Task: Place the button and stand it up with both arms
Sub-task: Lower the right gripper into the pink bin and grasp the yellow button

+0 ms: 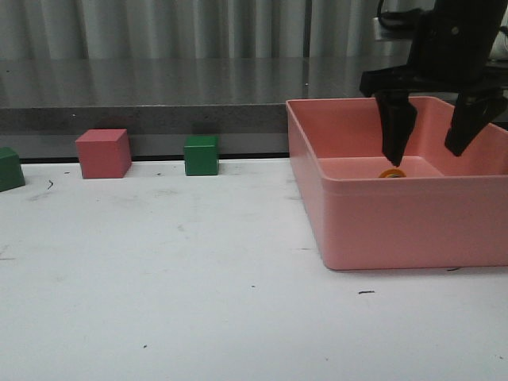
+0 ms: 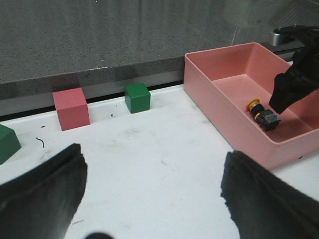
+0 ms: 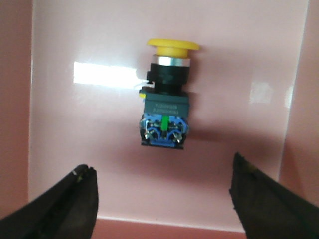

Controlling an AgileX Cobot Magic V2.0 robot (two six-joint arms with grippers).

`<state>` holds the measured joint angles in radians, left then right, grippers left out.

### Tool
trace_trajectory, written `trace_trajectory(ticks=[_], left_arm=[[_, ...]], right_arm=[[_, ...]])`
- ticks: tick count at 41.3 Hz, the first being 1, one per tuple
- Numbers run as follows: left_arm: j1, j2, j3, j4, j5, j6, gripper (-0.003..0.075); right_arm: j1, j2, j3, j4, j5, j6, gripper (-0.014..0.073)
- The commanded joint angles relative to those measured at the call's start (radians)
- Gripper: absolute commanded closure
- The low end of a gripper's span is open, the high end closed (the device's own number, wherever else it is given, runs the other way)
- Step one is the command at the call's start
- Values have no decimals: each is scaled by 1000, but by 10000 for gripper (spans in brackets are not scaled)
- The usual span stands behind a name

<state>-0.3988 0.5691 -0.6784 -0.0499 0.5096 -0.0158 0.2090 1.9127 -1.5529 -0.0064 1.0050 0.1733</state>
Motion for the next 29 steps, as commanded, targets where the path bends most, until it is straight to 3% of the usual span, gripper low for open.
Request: trace_trajectory(ticks=[1,24,29], left_arm=[[-8,7,-38,-1,-71,1,173],[-8,7,-38,-1,-71,1,173],[-8,7,-38,-1,-71,1,173]], right_arm=[[0,3,-69,-1,-2,38,22],[-1,168,-153,-1,-41,112,22],[-1,176,-153,-1,-34,114,96]])
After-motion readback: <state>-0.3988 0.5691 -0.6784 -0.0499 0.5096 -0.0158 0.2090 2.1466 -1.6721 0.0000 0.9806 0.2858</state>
